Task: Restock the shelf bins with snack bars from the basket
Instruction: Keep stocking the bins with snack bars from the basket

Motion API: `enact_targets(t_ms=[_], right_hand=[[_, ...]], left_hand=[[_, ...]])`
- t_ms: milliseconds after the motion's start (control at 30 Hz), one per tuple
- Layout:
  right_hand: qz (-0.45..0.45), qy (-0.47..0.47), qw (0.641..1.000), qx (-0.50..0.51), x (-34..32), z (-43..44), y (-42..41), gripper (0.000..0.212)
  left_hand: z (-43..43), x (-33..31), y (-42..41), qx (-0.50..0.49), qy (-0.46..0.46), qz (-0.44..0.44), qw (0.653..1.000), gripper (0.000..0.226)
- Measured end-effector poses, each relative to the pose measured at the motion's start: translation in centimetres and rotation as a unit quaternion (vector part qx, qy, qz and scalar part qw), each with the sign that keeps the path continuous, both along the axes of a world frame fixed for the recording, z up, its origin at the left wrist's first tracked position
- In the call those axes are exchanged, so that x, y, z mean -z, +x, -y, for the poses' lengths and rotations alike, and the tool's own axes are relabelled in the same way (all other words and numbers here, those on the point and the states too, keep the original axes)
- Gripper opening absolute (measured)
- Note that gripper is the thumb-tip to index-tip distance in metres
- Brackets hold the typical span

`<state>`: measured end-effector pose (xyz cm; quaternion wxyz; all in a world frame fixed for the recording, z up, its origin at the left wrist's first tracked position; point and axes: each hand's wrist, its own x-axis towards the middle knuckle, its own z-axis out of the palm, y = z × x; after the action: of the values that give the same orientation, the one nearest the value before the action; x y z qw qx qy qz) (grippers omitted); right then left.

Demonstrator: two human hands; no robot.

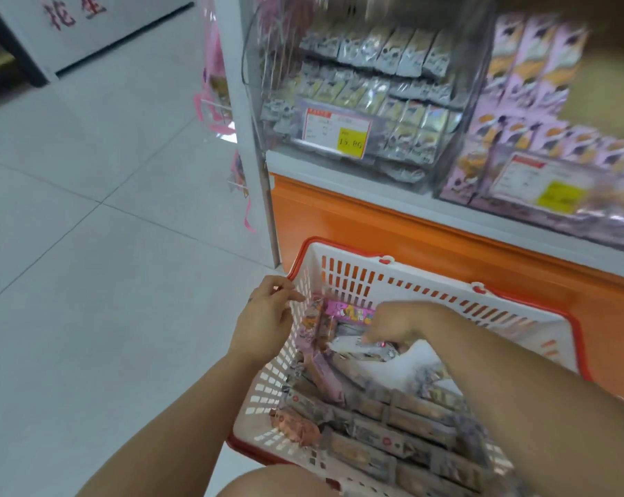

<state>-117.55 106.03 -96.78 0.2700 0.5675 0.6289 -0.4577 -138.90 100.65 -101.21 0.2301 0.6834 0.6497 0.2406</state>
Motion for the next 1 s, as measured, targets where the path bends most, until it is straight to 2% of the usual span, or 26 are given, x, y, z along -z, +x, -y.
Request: enact_targets(t_ms=[100,133,267,367,433,467,567,667,767,833,900,1000], right_hand=[[-0.070,0.035,0.997,0.000,-5.9,-0.4,0.3,0.021],[-0.089,0.049,0.995,0.000,-7.4,-0.3,0.4,0.024],[-0.186,0.051,0.978,0.072,-12.6,0.8,1.7,0.030],[-0.276,0.048,0.946,0.163,-14.9,1.7,2.6,0.036],[-0.325,0.050,0.920,0.214,-15.9,2.3,2.9,0.034],[-0.344,0.046,0.909,0.232,-16.3,2.5,3.0,0.032],[-0.385,0.024,0.881,0.273,-17.7,3.2,3.6,0.025],[-0.422,0.024,0.851,0.312,-19.1,3.4,4.2,0.031],[-0.453,0.017,0.824,0.339,-20.1,3.4,4.9,0.032],[-0.478,0.019,0.801,0.360,-20.7,3.4,4.9,0.031],[-0.513,0.050,0.761,0.393,-21.2,3.0,5.0,0.028],[-0.510,0.190,0.727,0.419,-22.0,1.2,5.5,0.022]], left_hand=[[-0.7,-3.3,0.4,-0.051,-0.123,0.108,0.985,0.031],[-0.7,-4.5,0.5,-0.060,-0.144,0.135,0.978,0.031],[0.4,-9.8,1.5,-0.108,-0.103,0.211,0.966,0.024],[1.6,-13.8,2.7,-0.137,-0.087,0.307,0.938,0.029],[2.4,-16.0,3.7,-0.125,-0.069,0.342,0.929,0.033],[2.8,-17.0,4.2,-0.105,-0.045,0.327,0.938,0.035],[4.2,-19.7,5.2,0.006,0.055,0.203,0.978,0.046],[4.5,-21.0,4.8,0.110,0.102,0.083,0.985,0.046],[4.2,-21.7,4.2,0.141,0.165,-0.004,0.976,0.044],[3.6,-22.0,3.9,0.136,0.217,-0.029,0.966,0.040],[2.6,-22.6,3.9,0.100,0.222,-0.022,0.970,0.039],[0.5,-23.9,4.4,0.036,0.187,0.038,0.981,0.036]])
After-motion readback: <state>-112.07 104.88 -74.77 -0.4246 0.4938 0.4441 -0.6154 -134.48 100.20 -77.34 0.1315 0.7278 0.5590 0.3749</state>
